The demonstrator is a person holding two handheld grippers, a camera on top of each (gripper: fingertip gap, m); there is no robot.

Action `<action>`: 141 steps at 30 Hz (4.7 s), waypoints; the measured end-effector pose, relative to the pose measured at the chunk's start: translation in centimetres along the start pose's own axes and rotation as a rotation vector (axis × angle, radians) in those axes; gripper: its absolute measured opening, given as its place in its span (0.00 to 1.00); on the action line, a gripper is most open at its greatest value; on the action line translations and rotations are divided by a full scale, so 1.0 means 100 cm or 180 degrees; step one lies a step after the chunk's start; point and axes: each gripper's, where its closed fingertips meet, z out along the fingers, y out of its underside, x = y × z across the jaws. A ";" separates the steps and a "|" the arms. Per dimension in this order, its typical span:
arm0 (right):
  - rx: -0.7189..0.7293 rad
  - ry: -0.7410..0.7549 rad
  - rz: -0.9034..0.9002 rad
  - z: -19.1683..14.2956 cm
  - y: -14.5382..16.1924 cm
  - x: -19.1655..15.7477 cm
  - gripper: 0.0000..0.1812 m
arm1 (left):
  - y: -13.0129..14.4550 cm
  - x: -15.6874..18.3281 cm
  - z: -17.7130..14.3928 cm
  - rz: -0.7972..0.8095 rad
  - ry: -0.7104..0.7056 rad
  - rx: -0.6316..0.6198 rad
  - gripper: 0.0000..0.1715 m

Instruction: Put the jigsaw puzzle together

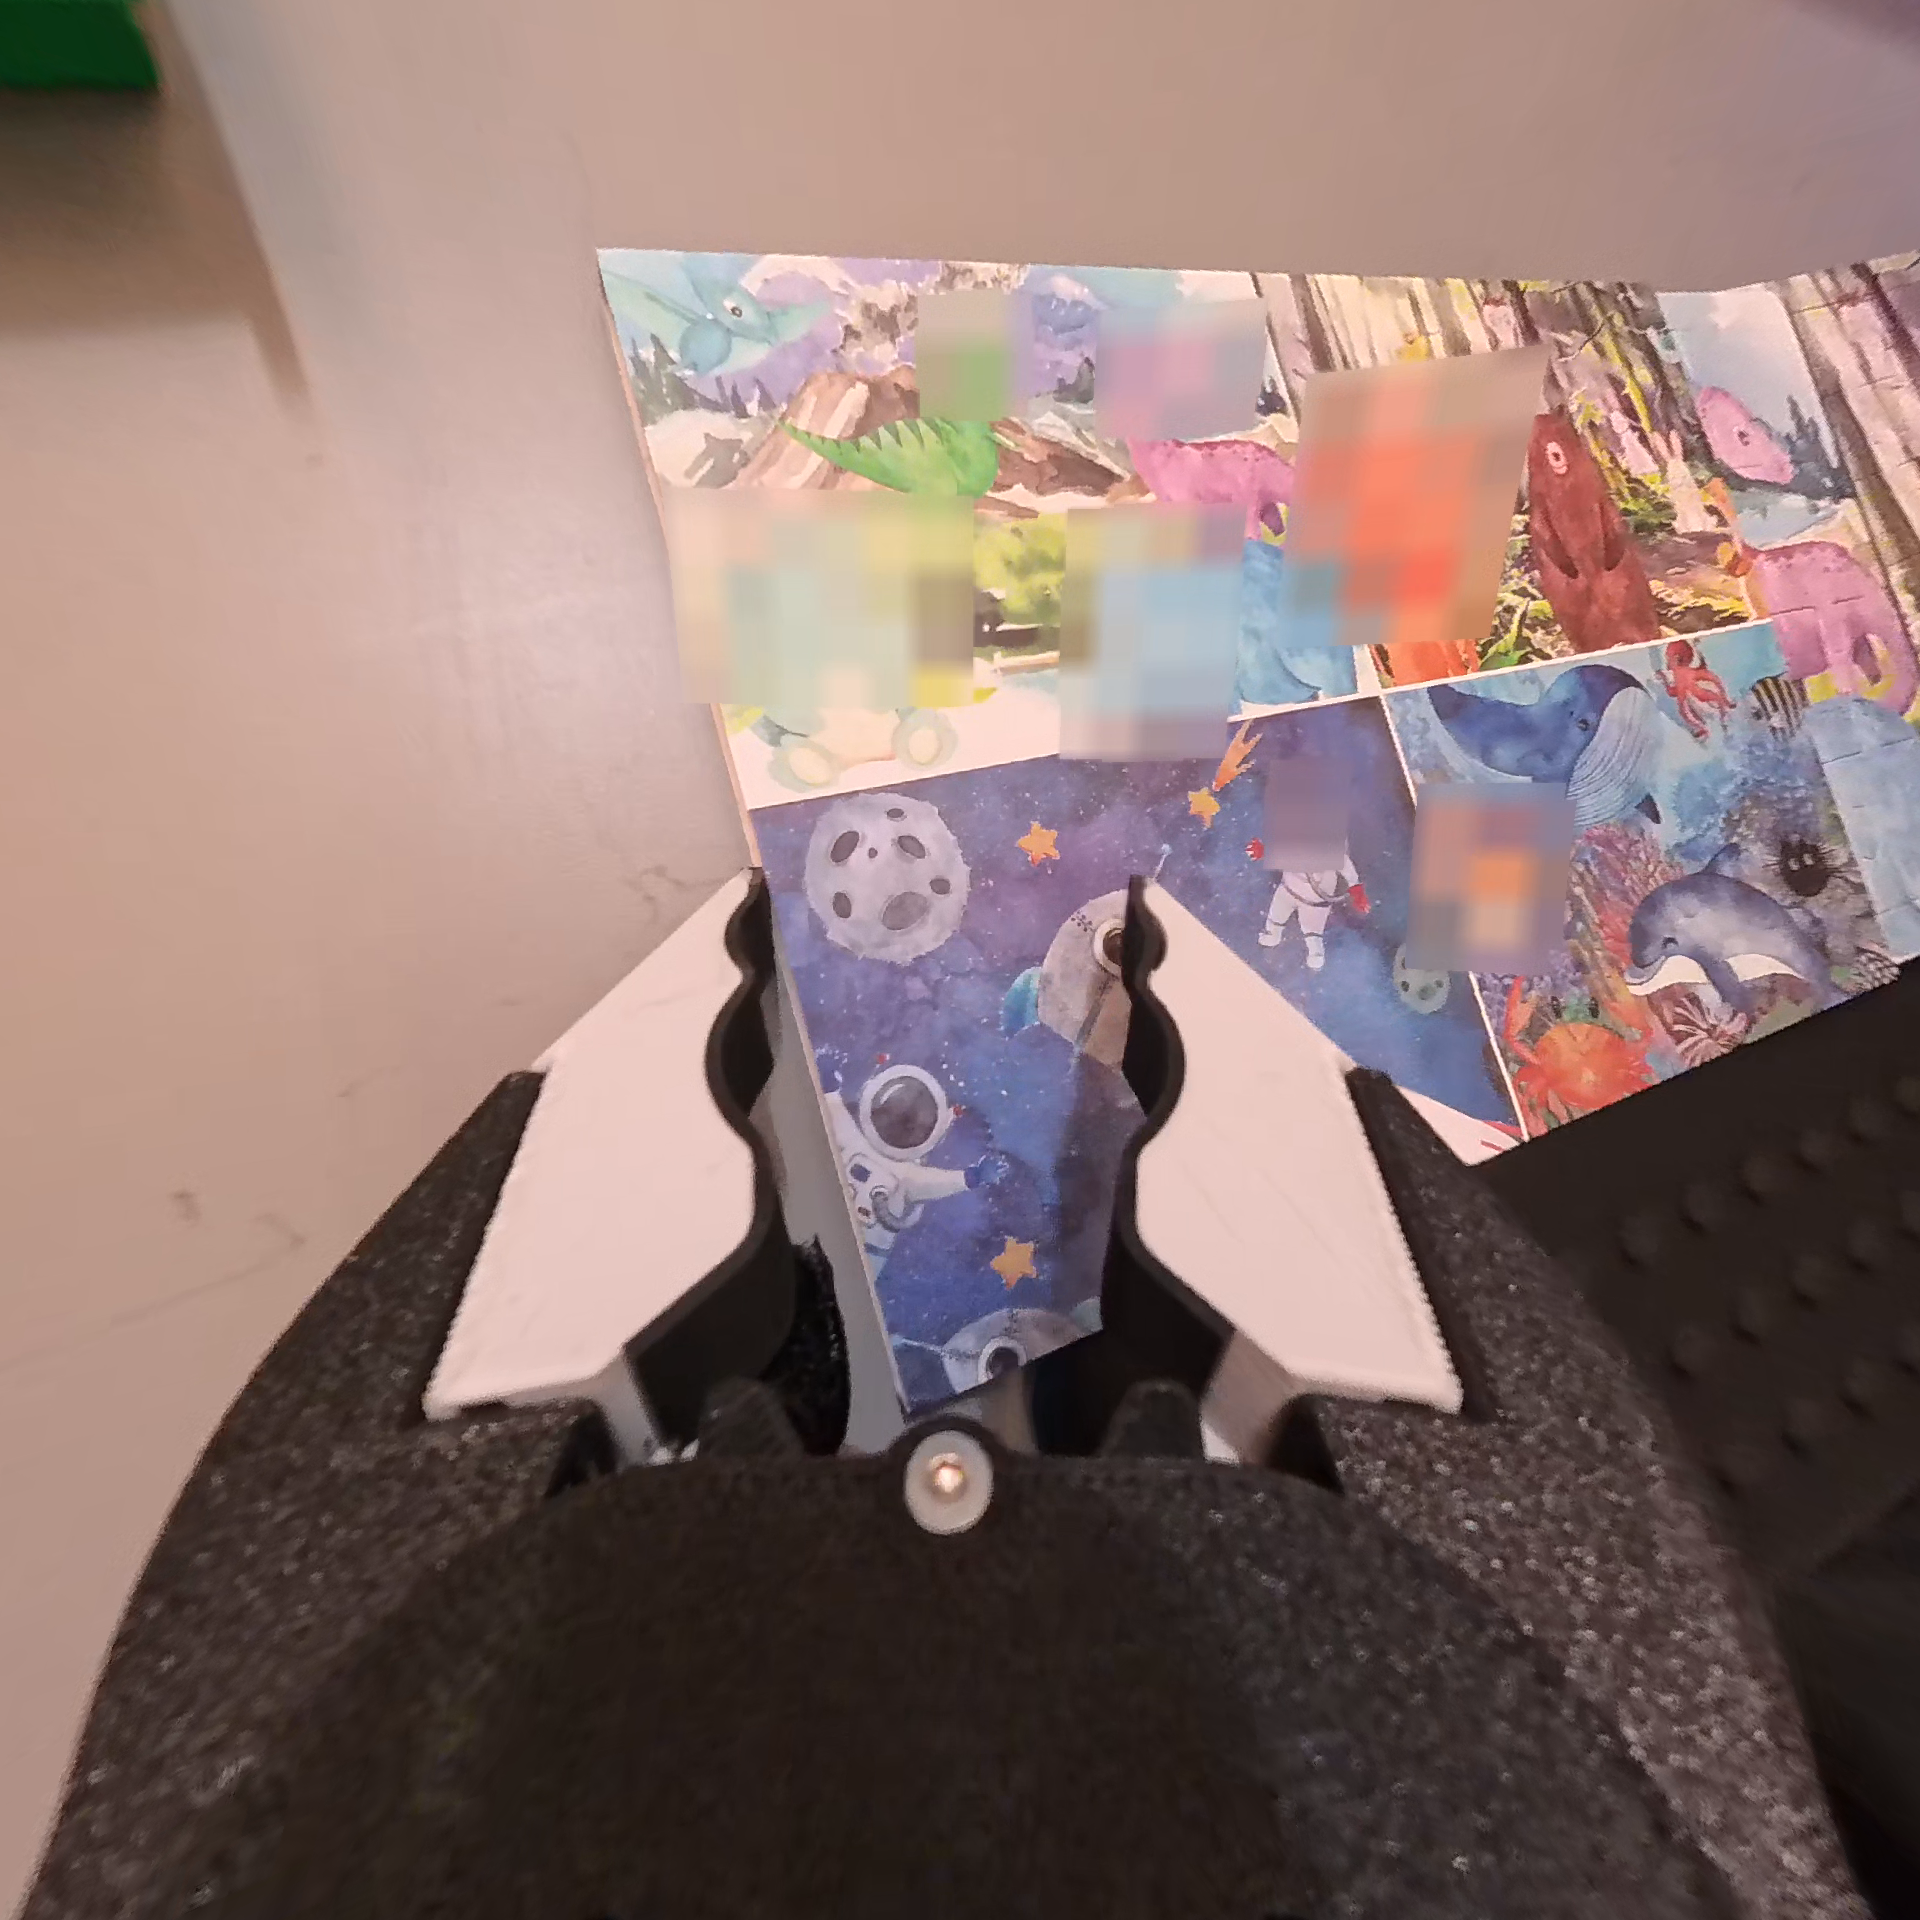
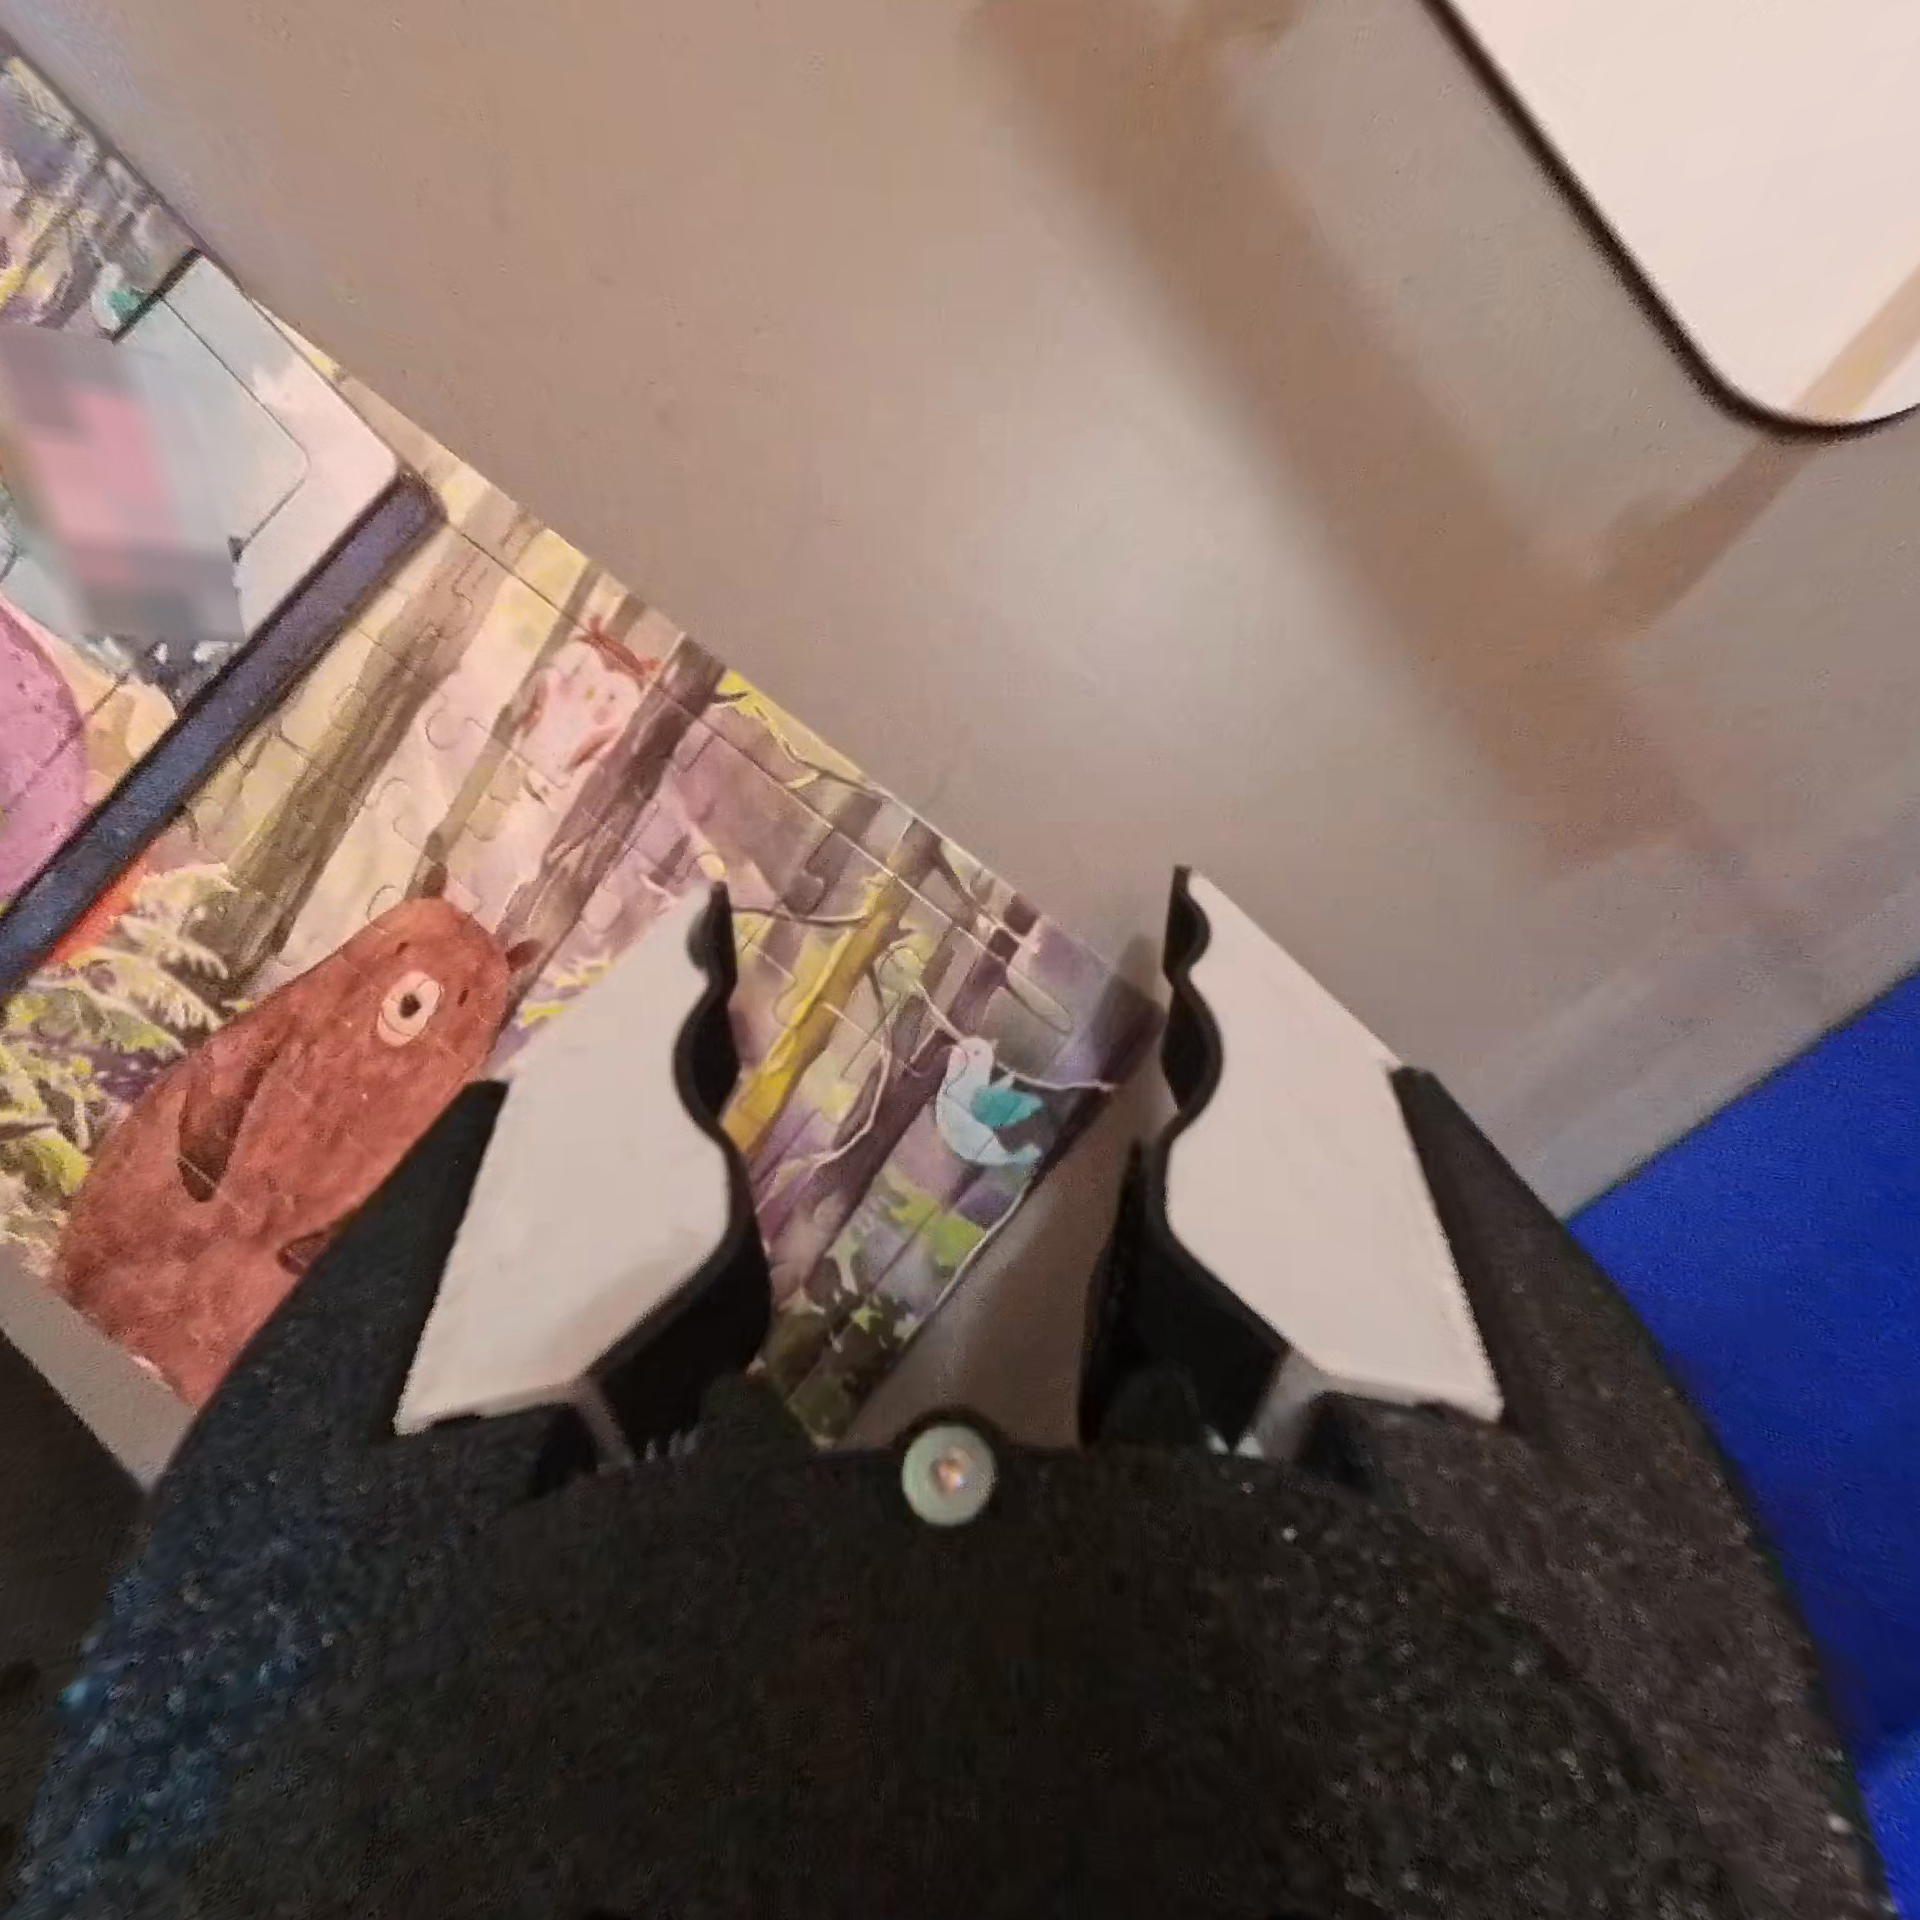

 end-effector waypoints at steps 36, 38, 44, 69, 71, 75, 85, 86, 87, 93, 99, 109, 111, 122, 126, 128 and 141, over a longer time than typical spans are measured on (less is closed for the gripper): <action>0.0853 -0.0646 0.2516 -0.057 0.087 -0.046 0.50 | -0.008 0.019 0.008 -0.0118 0.0247 0.0026 0.52; 0.1139 -0.0997 0.2626 -0.068 0.079 -0.046 0.47 | -0.009 0.013 0.009 -0.0130 0.0184 0.0061 0.49; 0.1790 -0.2124 0.3005 -0.105 0.078 -0.045 0.35 | -0.011 0.005 0.009 -0.0157 0.0142 0.0113 0.41; 0.0646 -0.3199 0.2997 -0.067 0.079 -0.133 0.05 | -0.008 -0.002 0.008 0.0041 0.0157 0.0082 0.37; 0.0624 -0.2850 0.2889 -0.053 0.085 -0.126 0.01 | -0.008 -0.002 0.007 0.0046 0.0204 0.0076 0.37; 0.0878 -0.3185 0.2704 -0.074 0.070 -0.135 0.02 | -0.013 -0.004 0.008 -0.0073 0.0399 0.0102 0.35; 0.0690 -0.3857 0.2497 -0.077 0.058 -0.157 0.01 | -0.024 -0.002 0.004 -0.0424 0.1118 0.0233 0.38; 0.0431 -0.3705 0.2325 -0.065 0.064 -0.165 0.01 | -0.026 -0.003 0.005 -0.0445 0.1118 0.0259 0.38; 0.0287 -0.3619 0.2248 -0.057 0.066 -0.169 0.02 | -0.027 -0.004 0.006 -0.0432 0.1087 0.0275 0.38; 0.0841 -0.3656 0.2672 -0.056 0.032 -0.144 0.01 | -0.026 -0.007 0.008 -0.0427 0.0990 0.0194 0.35; 0.0692 -0.3546 0.2668 -0.045 0.029 -0.159 0.01 | -0.027 0.001 0.008 -0.0378 0.1058 0.0255 0.40; 0.0029 -0.2655 0.2362 0.023 0.015 -0.177 0.10 | -0.027 0.006 0.013 -0.0319 0.0964 0.0196 0.35; 0.0011 -0.2316 0.2275 0.018 0.016 -0.166 0.18 | -0.026 0.005 0.012 -0.0352 0.0982 0.0204 0.35; -0.0818 0.0712 0.0467 -0.017 0.043 -0.101 0.43 | -0.015 0.021 0.026 0.0044 0.0653 0.0058 0.14; -0.0493 0.0271 0.1287 -0.031 0.043 -0.093 0.45 | -0.014 0.031 0.025 0.0113 0.0594 0.0034 0.24; -0.0442 -0.0157 0.1709 -0.022 0.051 -0.100 0.48 | -0.014 0.034 0.024 0.0135 0.0612 0.0021 0.28; 0.0151 -0.0955 0.2265 0.005 0.016 -0.161 0.35 | -0.021 0.075 0.037 0.0234 0.0914 -0.0166 0.44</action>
